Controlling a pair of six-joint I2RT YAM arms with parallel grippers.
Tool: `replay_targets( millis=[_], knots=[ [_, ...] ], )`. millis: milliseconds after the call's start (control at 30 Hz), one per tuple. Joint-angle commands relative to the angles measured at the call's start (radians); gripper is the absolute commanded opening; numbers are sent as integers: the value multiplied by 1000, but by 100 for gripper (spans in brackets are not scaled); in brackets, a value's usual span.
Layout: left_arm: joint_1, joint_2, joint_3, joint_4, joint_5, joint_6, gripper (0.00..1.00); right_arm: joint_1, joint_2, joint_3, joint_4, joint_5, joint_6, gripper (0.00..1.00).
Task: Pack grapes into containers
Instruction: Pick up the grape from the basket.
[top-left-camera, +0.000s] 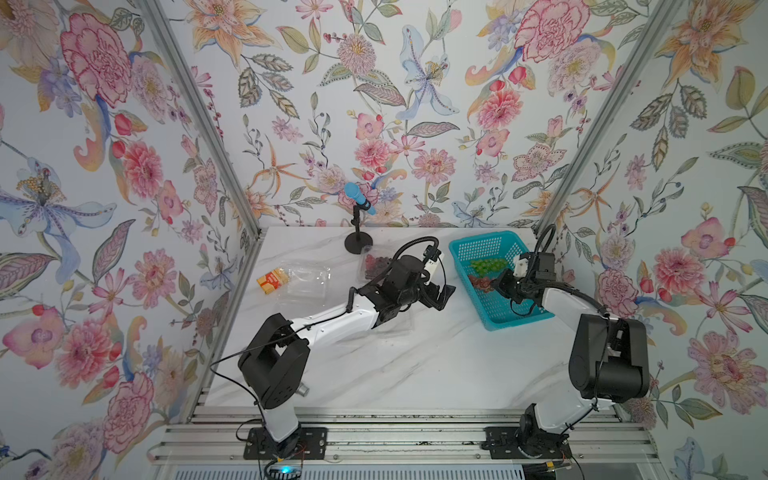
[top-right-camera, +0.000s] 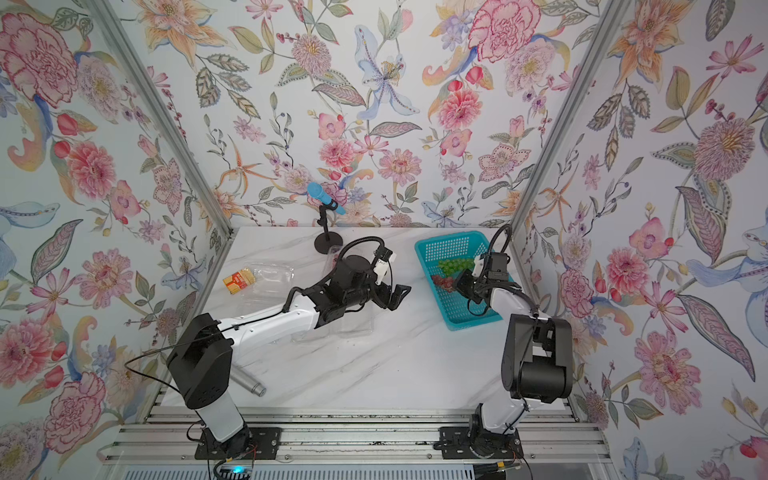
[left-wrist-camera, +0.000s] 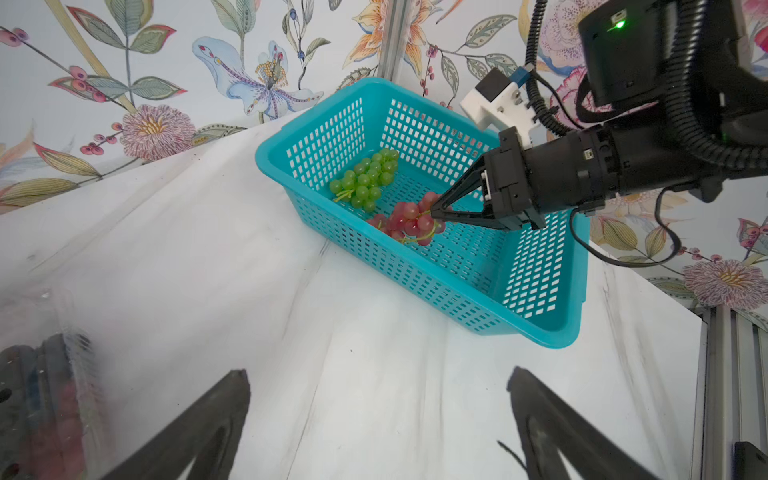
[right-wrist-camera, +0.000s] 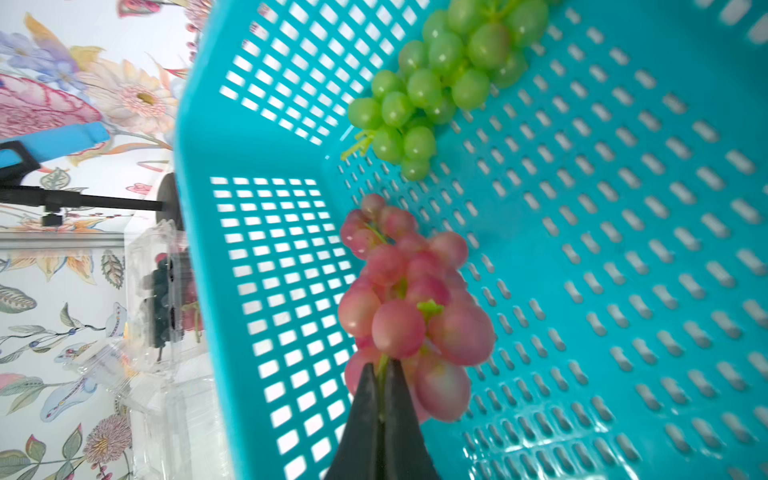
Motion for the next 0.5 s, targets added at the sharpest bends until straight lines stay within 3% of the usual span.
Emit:
replay_targets(
  millis=[0, 467],
  knots=[
    [27, -62, 33, -27, -26, 37, 100, 13, -48, 59, -72, 28, -28, 0],
    [98, -203, -42, -14, -53, 67, 100, 158, -92, 361, -234, 89, -53, 0]
  ],
)
